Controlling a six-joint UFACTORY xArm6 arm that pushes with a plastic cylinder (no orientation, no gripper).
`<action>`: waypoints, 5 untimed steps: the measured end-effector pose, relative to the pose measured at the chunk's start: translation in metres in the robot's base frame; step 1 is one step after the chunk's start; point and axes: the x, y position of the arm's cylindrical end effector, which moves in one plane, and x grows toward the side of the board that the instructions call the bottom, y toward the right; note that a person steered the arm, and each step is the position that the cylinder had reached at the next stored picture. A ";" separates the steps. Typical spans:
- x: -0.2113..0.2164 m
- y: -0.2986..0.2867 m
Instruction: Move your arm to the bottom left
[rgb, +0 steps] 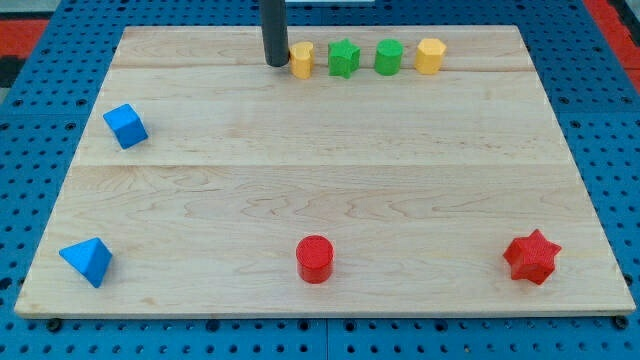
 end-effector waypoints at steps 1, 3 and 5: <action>0.001 -0.025; 0.067 -0.035; 0.099 -0.049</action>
